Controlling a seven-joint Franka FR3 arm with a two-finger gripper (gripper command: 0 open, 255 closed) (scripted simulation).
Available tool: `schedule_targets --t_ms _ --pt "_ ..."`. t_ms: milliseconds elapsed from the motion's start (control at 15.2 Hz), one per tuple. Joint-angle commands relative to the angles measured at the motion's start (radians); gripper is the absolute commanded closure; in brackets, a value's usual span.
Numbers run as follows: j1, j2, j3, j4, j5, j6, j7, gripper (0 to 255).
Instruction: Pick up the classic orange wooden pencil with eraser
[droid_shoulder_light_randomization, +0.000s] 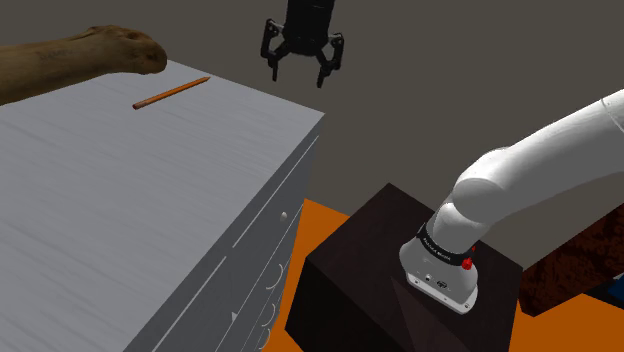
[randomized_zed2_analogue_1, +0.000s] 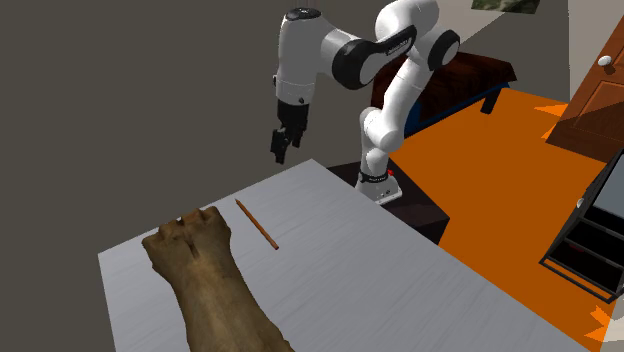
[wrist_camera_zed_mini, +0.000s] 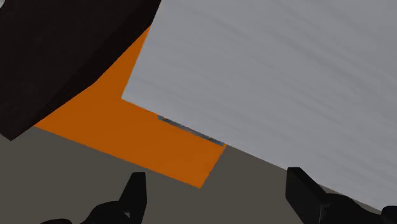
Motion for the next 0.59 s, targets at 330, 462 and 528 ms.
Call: schedule_targets --t_ms 330,462,528 --pt "-0.074 0.289 0.189 0.274 -0.139 -0.013 0.4 0" --pt "-0.075 0.399 0.237 0.374 -0.216 -0.035 0.523 0" --pt "-0.067 0.458 0.255 0.429 -0.261 -0.051 0.585 0"
